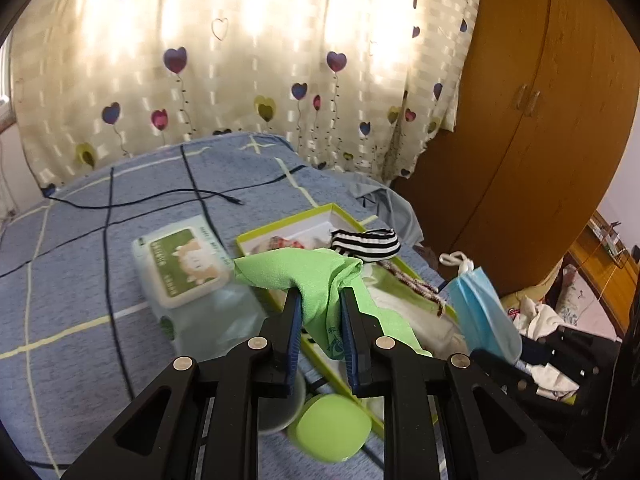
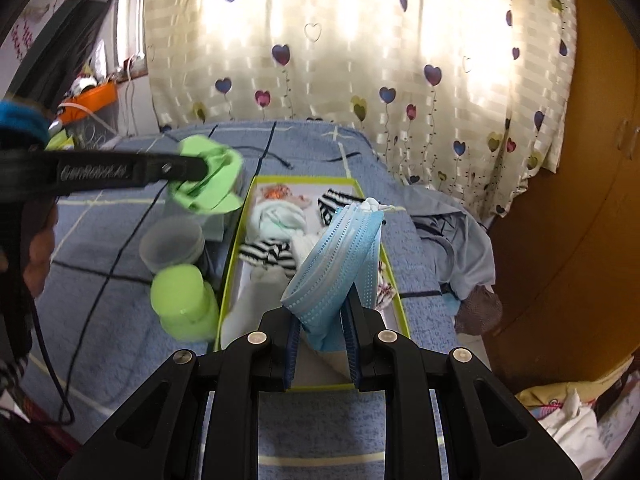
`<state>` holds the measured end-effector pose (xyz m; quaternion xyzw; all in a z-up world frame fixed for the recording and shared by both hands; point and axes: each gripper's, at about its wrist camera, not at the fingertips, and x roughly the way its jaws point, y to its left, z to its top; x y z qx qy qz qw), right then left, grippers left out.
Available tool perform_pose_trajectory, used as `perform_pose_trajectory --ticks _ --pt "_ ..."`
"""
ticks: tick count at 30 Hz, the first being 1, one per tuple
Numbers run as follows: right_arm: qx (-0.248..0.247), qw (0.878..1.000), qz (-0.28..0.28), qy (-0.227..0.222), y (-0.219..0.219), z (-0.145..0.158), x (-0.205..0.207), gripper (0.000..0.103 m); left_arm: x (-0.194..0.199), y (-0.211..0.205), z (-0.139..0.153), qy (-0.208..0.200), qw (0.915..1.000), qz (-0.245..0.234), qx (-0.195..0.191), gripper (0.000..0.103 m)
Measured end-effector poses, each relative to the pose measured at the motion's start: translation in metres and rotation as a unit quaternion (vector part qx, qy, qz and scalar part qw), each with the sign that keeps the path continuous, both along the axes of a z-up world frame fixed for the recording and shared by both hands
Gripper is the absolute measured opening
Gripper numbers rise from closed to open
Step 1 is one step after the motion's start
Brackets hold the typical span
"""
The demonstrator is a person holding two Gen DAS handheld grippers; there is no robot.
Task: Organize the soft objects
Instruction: 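Lift the green cloth and blue mask and carry both over the white box, then lower the green cloth and mask into the box and open both grippers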
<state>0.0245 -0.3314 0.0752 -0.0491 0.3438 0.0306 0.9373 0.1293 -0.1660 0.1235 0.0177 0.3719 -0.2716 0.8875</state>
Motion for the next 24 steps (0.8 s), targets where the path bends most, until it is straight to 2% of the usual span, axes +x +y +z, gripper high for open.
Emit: perform_pose_trajectory --ticks 8,17,24 --pt "-0.012 1.000 0.002 0.003 -0.017 0.001 0.007 0.021 0.026 -0.025 -0.009 0.017 0.9997 -0.014 0.012 0.017" --pt "-0.022 0.996 0.062 0.064 -0.015 -0.024 0.032 0.021 0.044 -0.042 -0.023 0.034 0.9989 -0.022 0.023 0.017" --pt "-0.029 0.993 0.091 0.073 -0.007 -0.034 0.030 0.021 0.053 -0.051 -0.033 0.051 0.9979 -0.024 0.031 0.017"
